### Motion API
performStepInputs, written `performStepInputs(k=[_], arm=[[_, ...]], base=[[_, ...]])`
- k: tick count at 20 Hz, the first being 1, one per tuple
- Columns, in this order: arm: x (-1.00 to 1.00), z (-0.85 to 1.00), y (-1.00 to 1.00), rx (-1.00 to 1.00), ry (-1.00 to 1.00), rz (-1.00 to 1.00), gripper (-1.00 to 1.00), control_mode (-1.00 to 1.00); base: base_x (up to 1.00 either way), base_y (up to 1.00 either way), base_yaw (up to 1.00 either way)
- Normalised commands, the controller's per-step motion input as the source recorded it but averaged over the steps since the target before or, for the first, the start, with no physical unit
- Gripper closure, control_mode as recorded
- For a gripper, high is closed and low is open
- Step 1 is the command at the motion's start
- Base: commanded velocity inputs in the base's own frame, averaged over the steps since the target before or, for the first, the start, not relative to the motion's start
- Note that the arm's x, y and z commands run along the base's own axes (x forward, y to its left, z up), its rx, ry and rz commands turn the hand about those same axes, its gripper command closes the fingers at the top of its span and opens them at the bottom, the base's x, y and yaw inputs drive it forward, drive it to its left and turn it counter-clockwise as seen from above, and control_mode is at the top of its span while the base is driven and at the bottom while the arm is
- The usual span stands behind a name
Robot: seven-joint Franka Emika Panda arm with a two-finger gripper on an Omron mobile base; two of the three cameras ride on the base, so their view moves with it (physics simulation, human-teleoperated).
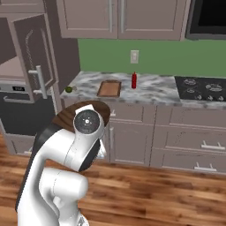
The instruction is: Open the cabinet. Place the bowl and condiment on the counter. Then place the lime and garlic on the cutting board.
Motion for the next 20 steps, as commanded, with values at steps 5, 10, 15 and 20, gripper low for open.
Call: performStepInputs(k=[5,10,15,20], arm=[[0.00,0.00,0.00,0.00,0.00,0.00,1.00,1.00],[0.00,0.00,0.00,0.00,0.00,0.00,1.00,1.00],[0.00,0.00,0.00,0.00,0.00,0.00,1.00,1.00],[0.00,0.00,0.00,0.00,0.00,0.00,1.00,1.00]], base=[[0.60,-0.17,0.00],[0.61,-0.26,0.00],[0.58,-0.32,0.00],[0.51,-0.36,0.00]])
